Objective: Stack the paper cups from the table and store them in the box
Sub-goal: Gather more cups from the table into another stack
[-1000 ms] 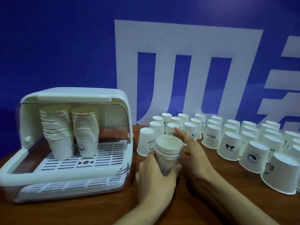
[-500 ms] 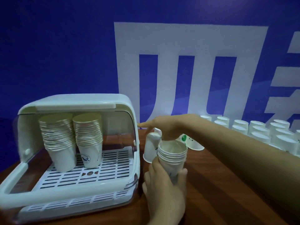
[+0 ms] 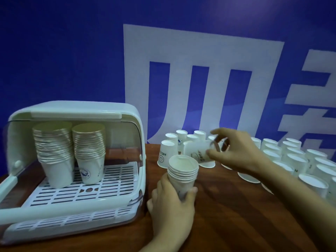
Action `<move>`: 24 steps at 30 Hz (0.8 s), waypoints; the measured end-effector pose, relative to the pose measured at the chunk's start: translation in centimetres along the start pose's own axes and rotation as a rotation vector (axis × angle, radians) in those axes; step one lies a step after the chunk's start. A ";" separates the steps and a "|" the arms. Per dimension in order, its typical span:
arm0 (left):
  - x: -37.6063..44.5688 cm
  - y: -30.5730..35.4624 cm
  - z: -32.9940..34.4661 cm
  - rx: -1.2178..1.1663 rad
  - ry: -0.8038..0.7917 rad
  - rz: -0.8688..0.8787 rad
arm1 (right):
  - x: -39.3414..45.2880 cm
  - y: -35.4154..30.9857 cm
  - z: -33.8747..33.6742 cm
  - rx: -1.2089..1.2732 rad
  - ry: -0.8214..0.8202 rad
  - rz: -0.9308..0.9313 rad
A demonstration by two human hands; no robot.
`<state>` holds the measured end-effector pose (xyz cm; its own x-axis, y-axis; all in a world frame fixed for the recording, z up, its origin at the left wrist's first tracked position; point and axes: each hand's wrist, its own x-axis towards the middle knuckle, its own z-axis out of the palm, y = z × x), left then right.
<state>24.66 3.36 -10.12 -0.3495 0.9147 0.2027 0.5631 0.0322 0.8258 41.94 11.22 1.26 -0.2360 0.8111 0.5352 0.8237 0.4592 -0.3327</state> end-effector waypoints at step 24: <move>-0.7 0.2 0.7 -0.070 -0.229 0.242 | -8.6 -0.7 3.7 0.497 -0.071 0.247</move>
<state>25.55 2.97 -10.50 -0.0301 0.9595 0.2802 0.5539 -0.2173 0.8037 41.47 5.32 -5.99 -0.1156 0.9307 0.3470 0.5206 0.3543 -0.7768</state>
